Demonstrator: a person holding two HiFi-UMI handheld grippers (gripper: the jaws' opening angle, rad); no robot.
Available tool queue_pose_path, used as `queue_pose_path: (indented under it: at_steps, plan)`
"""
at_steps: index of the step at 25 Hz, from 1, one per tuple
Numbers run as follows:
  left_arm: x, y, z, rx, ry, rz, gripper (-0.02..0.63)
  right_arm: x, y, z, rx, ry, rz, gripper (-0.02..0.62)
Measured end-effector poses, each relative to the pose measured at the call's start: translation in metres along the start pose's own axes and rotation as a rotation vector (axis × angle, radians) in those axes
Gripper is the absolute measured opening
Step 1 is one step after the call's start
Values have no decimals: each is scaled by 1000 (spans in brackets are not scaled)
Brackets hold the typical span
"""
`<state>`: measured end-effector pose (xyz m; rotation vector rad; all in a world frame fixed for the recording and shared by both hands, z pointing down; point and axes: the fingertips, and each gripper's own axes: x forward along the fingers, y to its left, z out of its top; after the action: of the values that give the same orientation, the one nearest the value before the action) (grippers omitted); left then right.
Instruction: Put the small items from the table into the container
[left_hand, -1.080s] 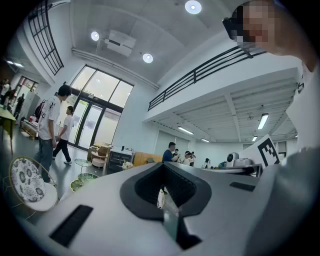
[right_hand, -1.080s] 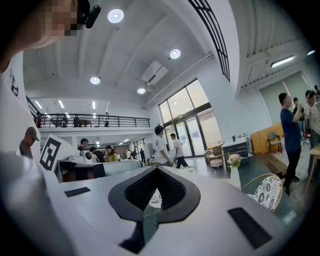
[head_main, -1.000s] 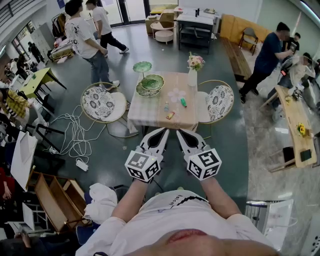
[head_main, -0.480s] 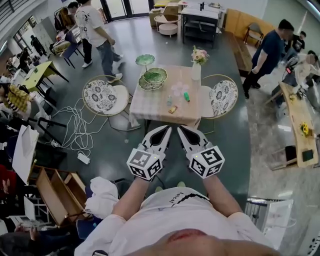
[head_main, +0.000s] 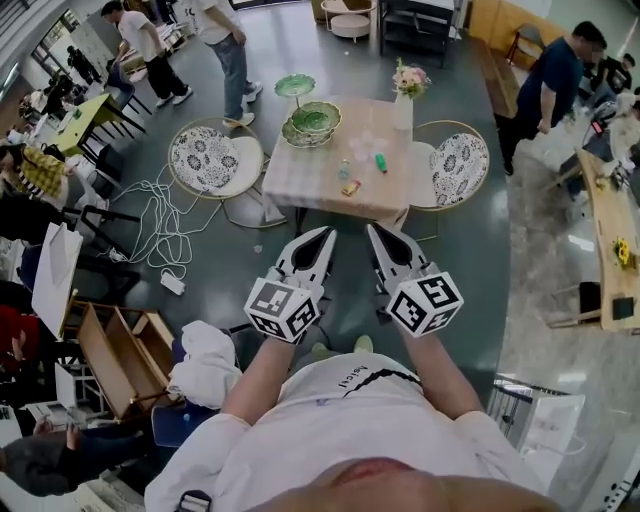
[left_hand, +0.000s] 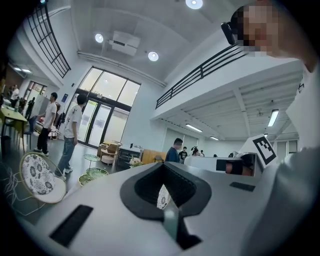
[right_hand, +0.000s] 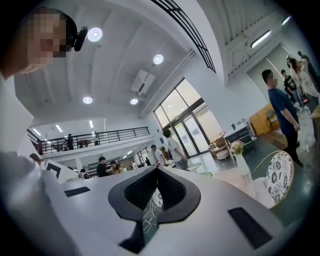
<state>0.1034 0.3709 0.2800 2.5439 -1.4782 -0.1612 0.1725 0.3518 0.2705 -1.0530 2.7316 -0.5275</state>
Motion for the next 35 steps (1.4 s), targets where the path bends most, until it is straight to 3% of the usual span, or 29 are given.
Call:
queue_pose_path:
  at_steps: [11,21,35]
  plan:
    - [8,-20,-20,8,28,68,8,-15,-7,-11,-9,49,72,14]
    - [29,-18,-26,40,31,58,8,-4,-18,-14,-60,78,69,14]
    - [80,47,-22,45,12,22,8,69,-51,-16,-81,92,21,14]
